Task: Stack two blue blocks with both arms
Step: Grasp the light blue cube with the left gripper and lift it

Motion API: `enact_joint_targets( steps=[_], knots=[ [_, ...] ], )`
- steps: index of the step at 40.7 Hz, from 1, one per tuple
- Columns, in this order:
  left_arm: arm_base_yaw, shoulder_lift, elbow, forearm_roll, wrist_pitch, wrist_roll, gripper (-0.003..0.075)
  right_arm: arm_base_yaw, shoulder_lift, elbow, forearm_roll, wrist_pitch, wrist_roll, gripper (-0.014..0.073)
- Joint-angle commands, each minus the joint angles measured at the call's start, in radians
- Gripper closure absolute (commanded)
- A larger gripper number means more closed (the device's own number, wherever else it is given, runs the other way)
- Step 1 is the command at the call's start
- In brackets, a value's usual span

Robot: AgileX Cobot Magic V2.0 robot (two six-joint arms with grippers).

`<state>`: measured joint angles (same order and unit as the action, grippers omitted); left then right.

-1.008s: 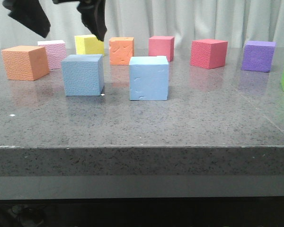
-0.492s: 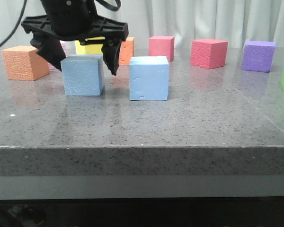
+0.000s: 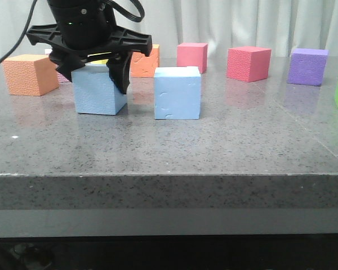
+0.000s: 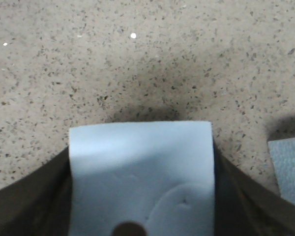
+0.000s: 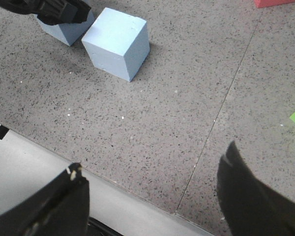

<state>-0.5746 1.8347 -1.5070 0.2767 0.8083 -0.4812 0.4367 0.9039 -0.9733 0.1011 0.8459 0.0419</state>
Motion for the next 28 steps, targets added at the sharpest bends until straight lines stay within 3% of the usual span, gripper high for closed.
enact_joint_targets(
  steps=[1, 9, 18, 28],
  knots=[
    [-0.005, -0.087, -0.042, 0.028, -0.010, 0.051, 0.0405, -0.004, -0.006, -0.024, -0.004, -0.064, 0.001, 0.0046],
    [-0.007, -0.130, -0.131, -0.051, 0.082, 0.340, 0.0406, -0.004, -0.006, -0.024, -0.004, -0.064, 0.001, 0.0046],
    [-0.005, -0.127, -0.291, -0.319, 0.170, 0.756, 0.0406, -0.004, -0.006, -0.024, -0.004, -0.064, 0.001, 0.0046],
    [-0.005, -0.126, -0.346, -0.523, 0.206, 1.185, 0.0406, -0.004, -0.006, -0.024, -0.004, -0.064, 0.001, 0.0046]
  ],
)
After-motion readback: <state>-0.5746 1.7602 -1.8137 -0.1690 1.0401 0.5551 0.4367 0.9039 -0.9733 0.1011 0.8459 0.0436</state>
